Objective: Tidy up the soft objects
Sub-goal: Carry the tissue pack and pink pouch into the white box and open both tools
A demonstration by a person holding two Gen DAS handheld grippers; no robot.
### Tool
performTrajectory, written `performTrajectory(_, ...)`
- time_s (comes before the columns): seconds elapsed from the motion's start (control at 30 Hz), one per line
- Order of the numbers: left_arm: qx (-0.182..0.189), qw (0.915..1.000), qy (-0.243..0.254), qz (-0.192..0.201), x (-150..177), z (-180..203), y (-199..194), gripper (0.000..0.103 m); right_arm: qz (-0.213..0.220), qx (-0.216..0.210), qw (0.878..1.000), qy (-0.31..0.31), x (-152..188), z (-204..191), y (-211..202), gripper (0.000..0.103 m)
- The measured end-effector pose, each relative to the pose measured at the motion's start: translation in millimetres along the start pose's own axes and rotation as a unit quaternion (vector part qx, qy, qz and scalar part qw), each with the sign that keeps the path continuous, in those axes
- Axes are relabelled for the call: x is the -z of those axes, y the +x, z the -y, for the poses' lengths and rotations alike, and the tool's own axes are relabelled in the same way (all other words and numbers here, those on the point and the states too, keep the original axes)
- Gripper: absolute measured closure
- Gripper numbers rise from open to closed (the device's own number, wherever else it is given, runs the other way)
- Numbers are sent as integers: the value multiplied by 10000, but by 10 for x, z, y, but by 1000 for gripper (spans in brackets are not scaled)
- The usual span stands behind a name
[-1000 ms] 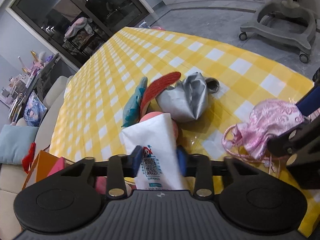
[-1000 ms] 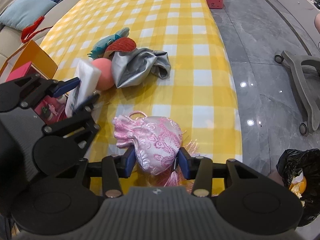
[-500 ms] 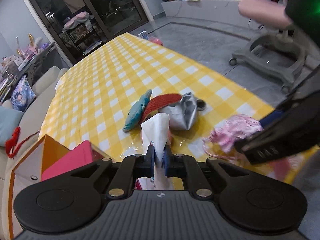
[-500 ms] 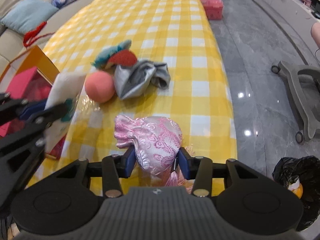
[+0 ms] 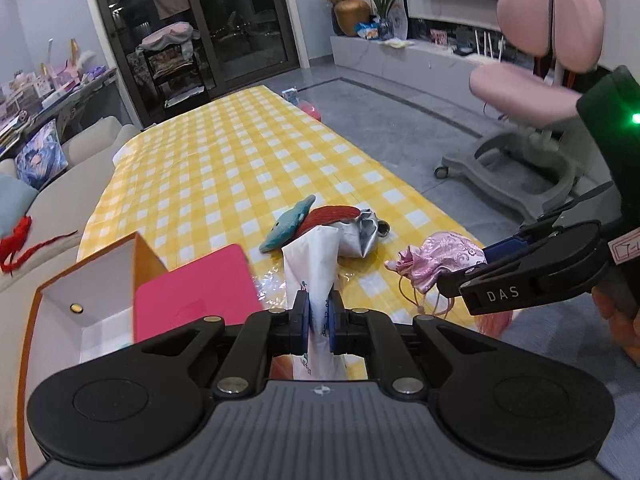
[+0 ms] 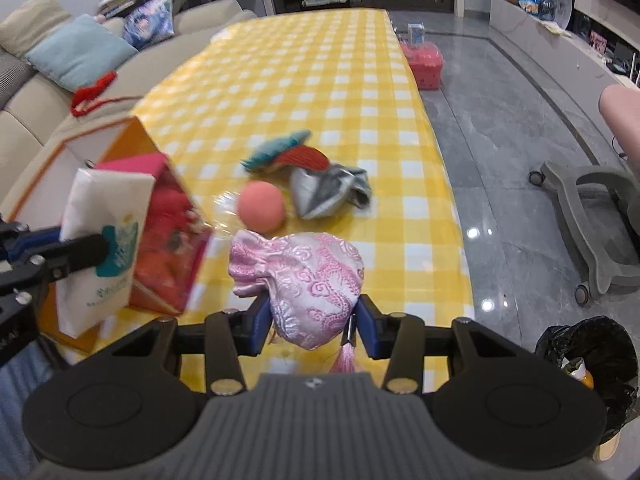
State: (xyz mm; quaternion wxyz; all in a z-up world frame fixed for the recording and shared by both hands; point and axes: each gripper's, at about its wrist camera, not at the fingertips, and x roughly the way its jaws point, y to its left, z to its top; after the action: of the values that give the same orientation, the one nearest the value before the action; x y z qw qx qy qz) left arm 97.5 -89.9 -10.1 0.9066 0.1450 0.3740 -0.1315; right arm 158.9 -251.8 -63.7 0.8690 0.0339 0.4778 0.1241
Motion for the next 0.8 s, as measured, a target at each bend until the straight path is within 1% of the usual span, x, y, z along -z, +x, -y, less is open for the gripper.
performTrajectory(0.17, 45, 9996, -201, 209, 91, -181, -290, 94, 281, -144, 9994, -166, -2, -309, -353, 59)
performTrajectory(0.4, -142, 9971, -600, 444, 231, -504, -577, 94, 564, -532, 9955, -538, -77, -774, -676, 59)
performTrajectory(0.6, -373, 9921, -1067, 536, 334, -926, -723, 94, 660, -1039, 9881, -917, -256, -1219, -767, 59)
performTrajectory(0.73, -624, 9866, -1386, 599, 381, -1265, -792, 94, 643, -1488, 9814, -1032, -421, -1544, -747, 59)
performTrajectory(0.8, -749, 9837, -1519, 611, 405, -1427, -811, 94, 617, -1640, 9778, -1148, -499, -1732, -701, 59)
